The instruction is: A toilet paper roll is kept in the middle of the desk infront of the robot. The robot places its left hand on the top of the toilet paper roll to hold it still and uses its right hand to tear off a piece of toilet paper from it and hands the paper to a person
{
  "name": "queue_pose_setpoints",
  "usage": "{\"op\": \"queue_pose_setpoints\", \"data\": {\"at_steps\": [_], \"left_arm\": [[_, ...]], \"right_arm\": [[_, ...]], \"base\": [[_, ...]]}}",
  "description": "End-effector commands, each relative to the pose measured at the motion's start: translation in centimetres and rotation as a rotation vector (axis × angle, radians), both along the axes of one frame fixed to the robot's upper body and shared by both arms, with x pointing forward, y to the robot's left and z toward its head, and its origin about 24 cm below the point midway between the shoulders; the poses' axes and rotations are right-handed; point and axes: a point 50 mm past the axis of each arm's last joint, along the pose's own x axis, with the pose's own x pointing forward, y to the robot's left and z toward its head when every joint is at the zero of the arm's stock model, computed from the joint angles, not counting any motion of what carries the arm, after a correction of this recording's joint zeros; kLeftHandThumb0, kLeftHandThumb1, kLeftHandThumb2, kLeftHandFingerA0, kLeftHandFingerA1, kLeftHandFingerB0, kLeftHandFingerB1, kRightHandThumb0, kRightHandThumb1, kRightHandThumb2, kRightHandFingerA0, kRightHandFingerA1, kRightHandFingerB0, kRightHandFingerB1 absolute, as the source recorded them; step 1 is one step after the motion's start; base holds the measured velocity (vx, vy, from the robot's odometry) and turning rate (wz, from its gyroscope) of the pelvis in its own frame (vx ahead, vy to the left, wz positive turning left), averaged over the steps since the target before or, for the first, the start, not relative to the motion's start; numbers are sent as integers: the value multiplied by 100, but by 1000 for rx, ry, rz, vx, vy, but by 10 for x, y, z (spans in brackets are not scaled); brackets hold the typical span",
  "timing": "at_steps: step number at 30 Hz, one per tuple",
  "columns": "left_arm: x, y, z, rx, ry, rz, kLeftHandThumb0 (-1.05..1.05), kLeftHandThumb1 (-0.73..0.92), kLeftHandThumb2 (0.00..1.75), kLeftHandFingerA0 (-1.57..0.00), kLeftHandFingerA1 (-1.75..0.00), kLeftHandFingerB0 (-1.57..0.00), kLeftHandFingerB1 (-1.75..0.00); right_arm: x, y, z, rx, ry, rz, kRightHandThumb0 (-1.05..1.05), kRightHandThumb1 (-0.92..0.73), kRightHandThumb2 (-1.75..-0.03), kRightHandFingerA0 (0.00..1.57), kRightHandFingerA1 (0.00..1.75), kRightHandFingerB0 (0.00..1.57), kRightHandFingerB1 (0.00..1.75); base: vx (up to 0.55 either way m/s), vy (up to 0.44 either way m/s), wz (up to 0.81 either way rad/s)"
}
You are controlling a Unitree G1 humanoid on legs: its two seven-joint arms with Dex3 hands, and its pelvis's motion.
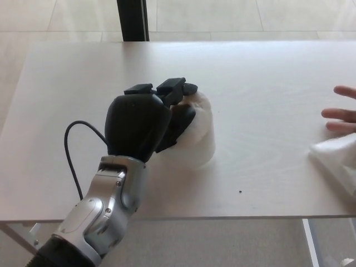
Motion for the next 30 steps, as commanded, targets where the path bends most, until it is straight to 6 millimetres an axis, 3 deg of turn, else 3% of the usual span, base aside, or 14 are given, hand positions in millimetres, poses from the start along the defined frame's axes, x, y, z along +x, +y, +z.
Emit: {"op": "queue_pose_setpoints", "data": {"at_steps": [1, 2, 3, 4, 10, 11, 15, 17, 19, 20, 21, 22, 24, 30], "left_arm": [[-24, 34, -61, 141, 334, 30, -51, 83, 65, -72, -70, -66, -59], [-26, 32, -63, 139, 339, 21, -52, 84, 65, -71, -69, -66, -59], [-27, 32, -62, 140, 339, 17, -52, 84, 65, -71, -69, -66, -59], [-28, 31, -62, 137, 353, 19, -52, 84, 65, -71, -69, -65, -59], [-28, 33, -63, 143, 347, 27, -51, 84, 65, -72, -70, -65, -58], [-28, 33, -63, 143, 354, 30, -52, 84, 65, -69, -69, -62, -57], [-26, 31, -62, 146, 347, 27, -52, 84, 65, -72, -70, -67, -59], [-27, 30, -63, 149, 342, 19, -51, 84, 66, -73, -68, -66, -59], [-28, 30, -63, 154, 337, 19, -50, 85, 65, -73, -67, -66, -58], [-28, 31, -64, 154, 341, 21, -50, 85, 66, -72, -67, -65, -58], [-28, 31, -64, 158, 346, 23, -51, 86, 66, -71, -68, -64, -57], [-28, 31, -64, 160, 349, 22, -50, 86, 66, -71, -67, -64, -57], [-28, 32, -64, 154, 363, 26, -49, 85, 65, -69, -66, -62, -56], [-30, 34, -65, 150, 356, 28, -48, 84, 65, -72, -68, -63, -57]], "right_arm": [[-12, -25, -12, -197, 300, 22, -30, -46, -88, 76, 92, 57, 69], [-14, -30, -12, -195, 312, 8, -27, -65, -58, 70, 90, 63, 61], [-14, -32, -11, -187, 323, -6, -27, -65, -58, 70, 90, 63, 61], [-14, -34, -9, -178, 309, -3, -29, -68, -60, 71, 106, 64, 69], [-10, -32, -3, -161, 245, 8, -30, -69, -59, 67, 98, 68, 64], [-6, -32, 1, -157, 249, 2, -29, -67, -59, 62, 83, 67, 61], [1, -31, 8, -188, 281, -17, -34, -60, -57, 56, 69, 66, 59], [1, -31, 7, -235, 300, -34, -38, -62, -58, 42, 61, 55, 54], [0, -31, 6, -326, 321, -27, -42, -64, -61, 6, 42, 25, 30], [1, -30, 5, -325, 337, -28, -60, -40, -77, 0, 18, 7, 36], [1, -30, 5, -354, 357, -33, -87, -49, -76, 0, 0, 7, 14], [2, -29, 5, -371, 363, -37, -96, -56, -83, 0, 4, 9, 3], [3, -26, 6, -383, 344, -49, -99, -58, -91, 0, 17, 0, 0], [6, -20, 9, -422, 295, -53, -104, -61, -95, 0, 23, 0, 0]], "base": [[0, 0, 0], [0, 0, 0], [0, 0, 0], [0, 0, 0], [0, 0, 0], [0, 0, 0], [0, 0, 0], [0, 0, 0], [0, 0, 0], [0, 0, 0], [0, 0, 0], [0, 0, 0], [0, 0, 0], [0, 0, 0]]}}
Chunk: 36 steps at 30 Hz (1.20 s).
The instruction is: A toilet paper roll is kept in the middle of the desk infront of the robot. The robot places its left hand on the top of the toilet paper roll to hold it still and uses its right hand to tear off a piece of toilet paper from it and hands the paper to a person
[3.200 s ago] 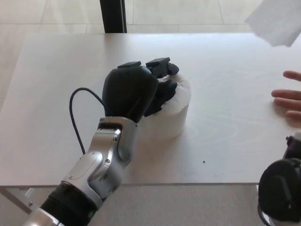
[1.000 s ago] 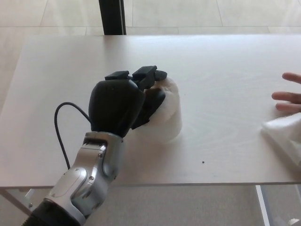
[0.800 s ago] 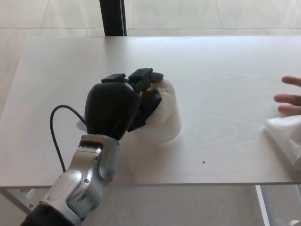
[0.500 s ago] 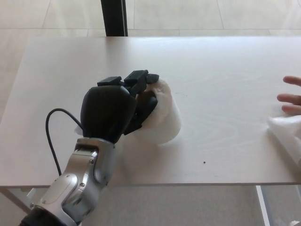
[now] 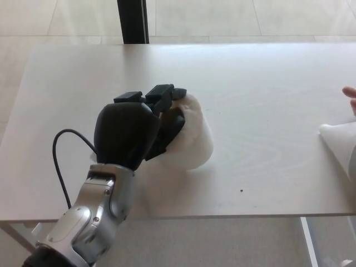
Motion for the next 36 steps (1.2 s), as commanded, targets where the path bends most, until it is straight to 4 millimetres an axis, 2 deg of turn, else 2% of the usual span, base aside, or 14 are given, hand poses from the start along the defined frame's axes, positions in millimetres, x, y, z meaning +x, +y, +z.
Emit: {"op": "queue_pose_setpoints", "data": {"at_steps": [1, 14, 17, 20, 21, 24, 25, 26, 27, 28, 31, 32, 35, 36], "left_arm": [[-24, 23, -59, 141, 349, 21, -48, 85, 65, -71, -68, -63, -57], [-28, 25, -66, 158, 360, 26, -49, 86, 66, -72, -66, -64, -57], [-26, 27, -66, 166, 369, 33, -51, 87, 66, -72, -69, -64, -57], [-26, 29, -66, 166, 374, 41, -50, 87, 66, -72, -70, -62, -56], [-27, 30, -66, 163, 364, 45, -50, 86, 65, -74, -69, -64, -57], [-28, 30, -67, 161, 363, 45, -51, 86, 65, -75, -70, -66, -58], [-28, 30, -67, 163, 363, 45, -51, 87, 66, -74, -70, -65, -58], [-27, 30, -67, 160, 375, 46, -51, 87, 66, -71, -67, -62, -57], [-27, 30, -66, 159, 380, 49, -51, 87, 66, -71, -67, -62, -57], [-27, 29, -66, 152, 383, 47, -51, 86, 66, -71, -67, -62, -57], [-25, 27, -63, 132, 359, 36, -51, 86, 66, -74, -72, -65, -59], [-19, 25, -51, 97, 333, 35, -51, 87, 66, -70, -73, -65, -60], [-7, 22, -31, 43, 267, 26, -51, 87, 66, -71, -74, -64, -59], [-5, 22, -25, 20, 242, 21, -49, 84, 65, -75, -73, -67, -59]], "right_arm": [[-3, -9, 4, -134, -14, -68, -100, -59, -93, 0, 20, 0, 0], [-4, -8, 11, -136, -132, -97, -102, -59, -93, 0, 19, 0, 0], [-2, -10, 26, -75, -242, -41, -98, -58, -91, 0, 9, 10, 0], [0, -16, 41, -97, -241, -52, -105, -61, -97, 0, 21, 0, 1], [0, -19, 50, -115, -259, -38, -94, -64, -69, 0, 0, 0, 0], [-3, -21, 57, -129, -270, -14, -100, -69, -62, 0, 0, 0, 0], [-3, -21, 59, -131, -280, -5, -99, -69, -66, 0, 0, 0, 0], [-5, -21, 67, -115, -327, 23, -105, -59, -98, 0, 22, 0, 0], [-5, -20, 69, -107, -346, 35, -105, -59, -98, 0, 22, 0, 0], [-9, -18, 74, -77, -362, 51, -102, -54, -80, 0, 0, 0, 1], [-20, -13, 82, -1, -413, 103, -104, -56, -82, 0, 0, 0, 0], [-37, 2, 93, 82, -429, 165, -93, -66, -61, 0, 0, 0, 0], [-70, 21, 107, 199, -469, 266, -87, -49, -72, 0, 0, 0, 0], [-81, 25, 108, 228, -482, 289, -88, -52, -86, 0, 26, 2, 1]], "base": [[0, 0, 0], [0, 0, 0], [0, 0, 0], [0, 0, 0], [0, 0, 0], [0, 0, 0], [0, 0, 0], [0, 0, 0], [0, 0, 0], [0, 0, 0], [0, 0, 0], [0, 0, 0], [0, 0, 0], [0, 0, 0]]}}
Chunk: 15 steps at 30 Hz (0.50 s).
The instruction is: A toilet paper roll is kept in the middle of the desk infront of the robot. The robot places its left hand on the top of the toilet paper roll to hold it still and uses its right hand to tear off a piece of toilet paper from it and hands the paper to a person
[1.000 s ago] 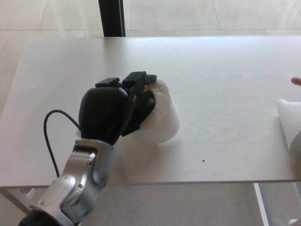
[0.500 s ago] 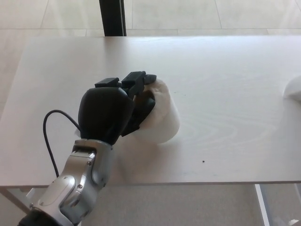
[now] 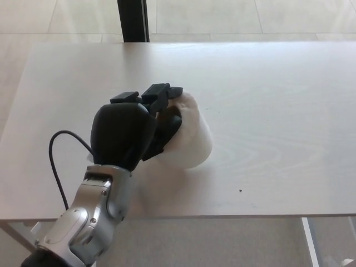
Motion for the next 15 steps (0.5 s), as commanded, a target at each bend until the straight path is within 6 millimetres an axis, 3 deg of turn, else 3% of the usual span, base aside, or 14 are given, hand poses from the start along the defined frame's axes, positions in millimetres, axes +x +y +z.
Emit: {"op": "queue_pose_setpoints", "data": {"at_steps": [1, 2, 4, 5, 6, 7, 8, 9, 10, 11, 12, 15], "left_arm": [[-5, 21, -30, 15, 254, 12, -49, 84, 65, -75, -73, -67, -59], [1, 21, -18, 3, 223, 9, -49, 82, 64, -74, -72, -68, -58], [7, 23, -5, -5, 198, 6, -50, 83, 64, -73, -72, -66, -57], [16, 28, 12, -16, 152, 3, -51, 83, 65, -72, -68, -65, -56], [21, 30, 22, -19, 131, -7, -50, 82, 64, -73, -67, -66, -57], [28, 33, 36, -41, 121, -1, -51, 83, 65, -76, -67, -68, -56], [29, 33, 37, -44, 122, 0, -51, 83, 65, -76, -67, -68, -56], [39, 38, 62, -158, 79, 11, -53, 85, 65, -74, -65, -69, -57], [46, 42, 83, -288, 42, 17, -52, 85, 65, -71, -63, -62, -56], [48, 43, 90, -340, 30, 17, -52, 85, 65, -71, -63, -62, -56], [52, 43, 98, -387, 28, 32, -54, 87, 66, -70, -60, -61, -54], [65, 46, 138, -574, 6, 26, -53, 90, 67, -66, -65, -62, -56]], "right_arm": [[-78, 30, 41, 184, -105, 259, -88, -52, -86, 0, 26, 2, 1], [-97, 33, 42, 232, -120, 300, -72, -53, -71, 0, 0, 0, 11], [-118, 33, 42, 260, -127, 325, -71, -56, -70, 0, 0, 0, 9], [-133, 29, 38, 303, -120, 324, -69, -54, -65, 0, 0, 0, 15], [-139, 25, 35, 325, -117, 324, -82, -48, -78, 0, 19, 7, 0], [-145, 20, 32, 327, -109, 317, -83, -49, -80, 0, 22, 7, 0], [-146, 19, 32, 327, -107, 316, -83, -49, -80, 0, 22, 7, 0], [-152, 14, 31, 354, -74, 293, -82, -50, -80, 0, 23, 5, 0], [-156, 11, 31, 345, -59, 272, -64, -56, -69, 0, 0, 0, 15], [-158, 10, 31, 339, -53, 265, -64, -56, -69, 0, 0, 0, 15], [-160, 9, 31, 351, -46, 258, -79, -45, -74, 0, 21, 9, 0], [-166, 8, 32, 388, -27, 244, -74, -43, -72, 0, 18, 5, 2]], "base": [[0, 0, 0], [0, 0, 0], [0, 0, 0], [0, 0, 0], [0, 0, 0], [0, 0, 0], [0, 0, 0], [0, 0, 0], [0, 0, 0], [0, 0, 0], [0, 0, 0], [0, 0, 0]]}}
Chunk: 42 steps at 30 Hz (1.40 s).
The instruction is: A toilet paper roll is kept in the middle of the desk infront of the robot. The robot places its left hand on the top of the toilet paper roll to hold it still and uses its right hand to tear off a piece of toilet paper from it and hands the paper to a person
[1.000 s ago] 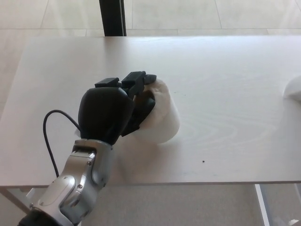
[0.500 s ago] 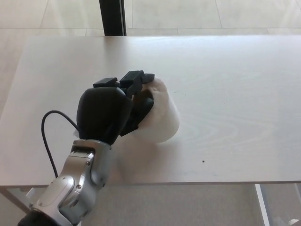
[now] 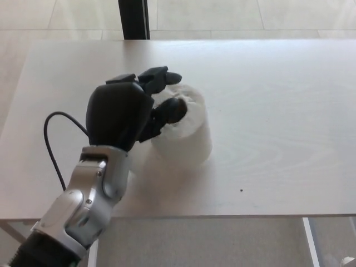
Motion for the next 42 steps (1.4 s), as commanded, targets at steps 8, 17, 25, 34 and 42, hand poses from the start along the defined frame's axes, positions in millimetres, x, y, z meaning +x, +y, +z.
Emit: {"op": "queue_pose_setpoints", "data": {"at_steps": [8, 17, 25, 34, 42], "left_arm": [[41, 48, 169, -712, -15, -49, -52, 91, 67, -63, -63, -57, -53], [-42, 162, 177, -908, -226, 15, -54, 92, 67, -62, -62, -56, -53], [-160, 256, 45, -959, -83, 576, -61, 86, 65, -59, -53, -50, -41], [-331, 348, -75, -1161, -3, 1411, -58, 89, 66, -44, -97, -20, -56], [-270, 350, -89, -1312, 176, 1377, -65, 83, 68, -61, -127, -54, -105]], "right_arm": [[-89, -2, 61, 137, -3, 113, -77, -45, -73, 0, 19, 7, 0], [-122, -53, 57, 244, -98, -90, -60, -54, -69, 0, 0, 6, 18], [-163, -128, 48, 370, -234, -441, -56, -54, -70, 0, 0, 6, 24], [-208, -199, 25, 721, -559, -915, -42, -61, -65, 0, 18, 15, 39], [-190, -221, 18, 1217, -898, -1010, -29, -74, -62, 0, 44, 7, 41]], "base": [[0, 0, 0], [0, 0, 0], [0, 0, 0], [0, 0, 0], [0, 0, 0]]}}
